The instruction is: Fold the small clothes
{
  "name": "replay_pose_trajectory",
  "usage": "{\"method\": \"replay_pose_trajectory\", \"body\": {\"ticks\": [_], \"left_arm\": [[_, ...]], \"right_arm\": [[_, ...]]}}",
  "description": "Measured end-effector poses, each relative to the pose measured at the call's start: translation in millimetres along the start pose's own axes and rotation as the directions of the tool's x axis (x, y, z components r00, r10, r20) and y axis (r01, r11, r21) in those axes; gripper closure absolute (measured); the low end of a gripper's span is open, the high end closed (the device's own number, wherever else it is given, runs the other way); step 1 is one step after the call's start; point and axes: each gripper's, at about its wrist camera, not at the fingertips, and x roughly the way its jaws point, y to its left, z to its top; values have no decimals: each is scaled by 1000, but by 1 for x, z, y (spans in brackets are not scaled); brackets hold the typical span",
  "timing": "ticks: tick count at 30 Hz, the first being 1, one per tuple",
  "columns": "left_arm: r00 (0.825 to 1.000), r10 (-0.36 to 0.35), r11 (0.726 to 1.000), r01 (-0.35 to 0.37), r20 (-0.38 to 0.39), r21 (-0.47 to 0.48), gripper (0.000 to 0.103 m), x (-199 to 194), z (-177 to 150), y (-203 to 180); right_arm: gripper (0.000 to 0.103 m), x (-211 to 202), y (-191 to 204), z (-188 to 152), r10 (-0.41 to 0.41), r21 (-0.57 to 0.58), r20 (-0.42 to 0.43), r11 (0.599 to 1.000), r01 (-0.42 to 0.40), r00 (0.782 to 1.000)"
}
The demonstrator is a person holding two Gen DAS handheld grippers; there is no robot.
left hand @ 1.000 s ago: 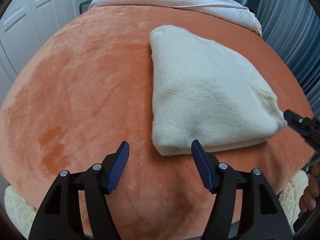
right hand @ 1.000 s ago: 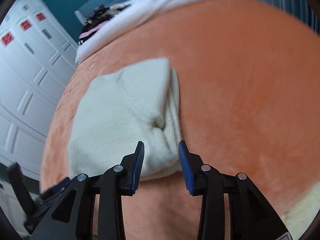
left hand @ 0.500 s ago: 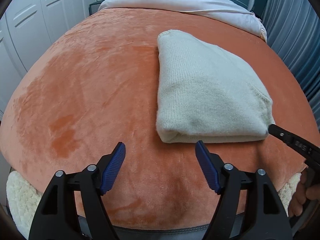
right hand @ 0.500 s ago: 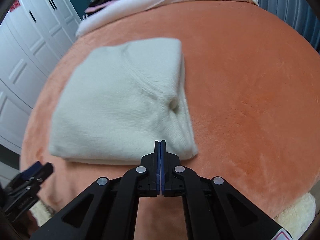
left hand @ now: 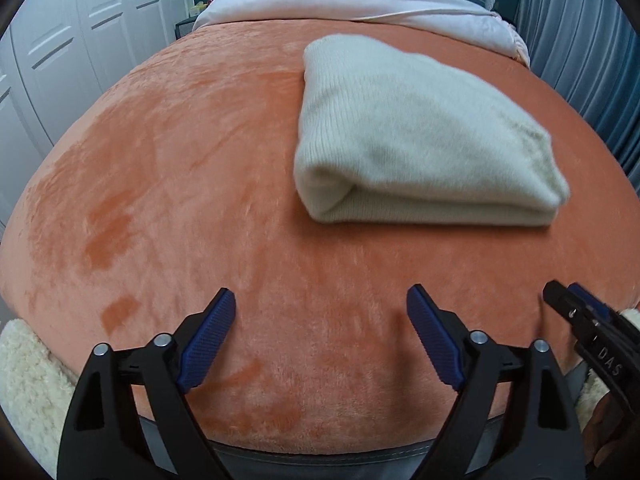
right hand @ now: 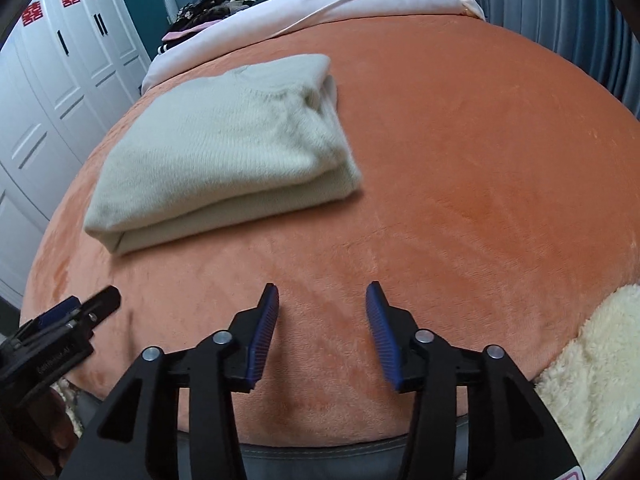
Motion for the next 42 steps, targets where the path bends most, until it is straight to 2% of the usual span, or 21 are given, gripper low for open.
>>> {"method": "replay_pose_trajectory", "body": {"ticks": [6, 10, 13, 15, 19, 42], "left_arm": [[998, 32, 999, -34, 51, 41, 12, 7, -14, -2], [997, 31, 999, -33, 76, 25, 5, 10, -18, 1], [995, 28, 999, -31, 98, 33, 5, 12, -20, 2], [993, 29, 999, -34, 111, 43, 5, 12, -23, 2], [992, 14, 999, -19, 126, 40, 5, 12, -24, 5], [992, 9, 999, -13, 128, 34, 5, 14, -26, 5]], "right_arm": [[39, 11, 11, -7, -28, -45, 49, 999, 30, 998], [26, 16, 20, -12, -44, -80, 71, 996, 50, 997], [16, 19, 28, -18, -71, -118, 93, 990, 82, 993], [14, 22, 35, -23, -91, -133, 113, 985, 105, 989], [11, 23, 35, -25, -91, -131, 105, 986, 104, 990], [11, 22, 38, -27, -102, -135, 111, 984, 117, 988]]}}
